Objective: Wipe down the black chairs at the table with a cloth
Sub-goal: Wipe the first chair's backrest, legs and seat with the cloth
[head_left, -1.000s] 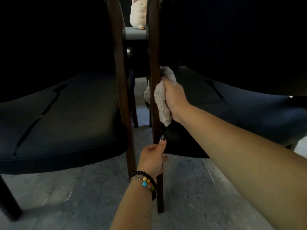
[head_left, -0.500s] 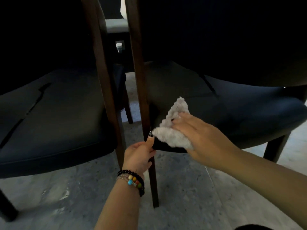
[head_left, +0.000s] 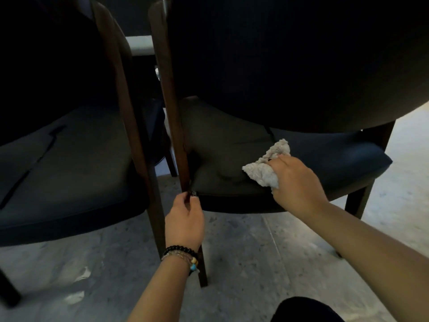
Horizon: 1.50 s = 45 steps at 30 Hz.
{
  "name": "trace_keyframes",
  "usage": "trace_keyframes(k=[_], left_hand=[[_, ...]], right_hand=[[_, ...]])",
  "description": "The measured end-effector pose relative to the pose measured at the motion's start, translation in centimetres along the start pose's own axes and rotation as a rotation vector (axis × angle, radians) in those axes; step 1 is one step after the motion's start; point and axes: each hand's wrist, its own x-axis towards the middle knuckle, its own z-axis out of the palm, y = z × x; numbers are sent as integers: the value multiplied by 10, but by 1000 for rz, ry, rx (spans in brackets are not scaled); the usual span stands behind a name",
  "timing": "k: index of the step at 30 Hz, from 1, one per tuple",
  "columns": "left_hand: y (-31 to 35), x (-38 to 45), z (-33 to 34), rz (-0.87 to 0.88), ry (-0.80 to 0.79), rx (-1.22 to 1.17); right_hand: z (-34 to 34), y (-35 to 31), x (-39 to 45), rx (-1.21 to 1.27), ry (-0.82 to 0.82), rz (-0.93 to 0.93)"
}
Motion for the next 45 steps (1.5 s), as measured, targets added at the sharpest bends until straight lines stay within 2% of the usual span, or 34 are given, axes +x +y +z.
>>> trace_keyframes(k=[2,4,6,9,12,15,17,20,22,24,27,29,31,33,37,41,45], left_hand=[[0,-10,-3,-15,-17,-21],[6,-26,-9,-7,-69,-72],[21,-41,-17,76,-125,-114],[65,-58,-41,356,-98,-161],[125,-75,-71,674,35,-184],[191,-93,-102,961,115,-247],[230,-100,-116,1104,109,-283],[286,-97,-127,1165,48,-276],[323,-86,-128,1110,-10,-211],[355,-72,-125,1003,-146,-112],[377,-49,-116,893,-343,262],[382,-37,-112,810,-444,434],[387,-32,-110,791,-497,502],[386,-33,-110,802,-516,574],[375,-36,-108,878,-448,718],[372,-34,-106,847,-461,783],[371,-35,-101,792,-476,824]], right_hand=[[-14,-6,-3,151,-67,24],[-39,-19,-17,406,-51,-24],[-73,-36,-39,611,87,-166],[-139,-58,-70,705,275,-338],[-211,-71,-83,622,471,-436],[-276,-64,-78,393,730,-365],[-319,-59,-65,335,768,-361],[-364,-46,-33,179,756,-432],[-373,-32,-2,96,708,-330],[-373,-19,26,142,535,-188],[-369,-5,51,340,318,-26],[-366,3,61,312,247,-3],[-366,6,69,273,163,11],[-365,8,73,256,59,33],[-359,13,80,252,-91,54],[-352,15,84,266,-228,98],[-347,17,80,196,-270,149]])
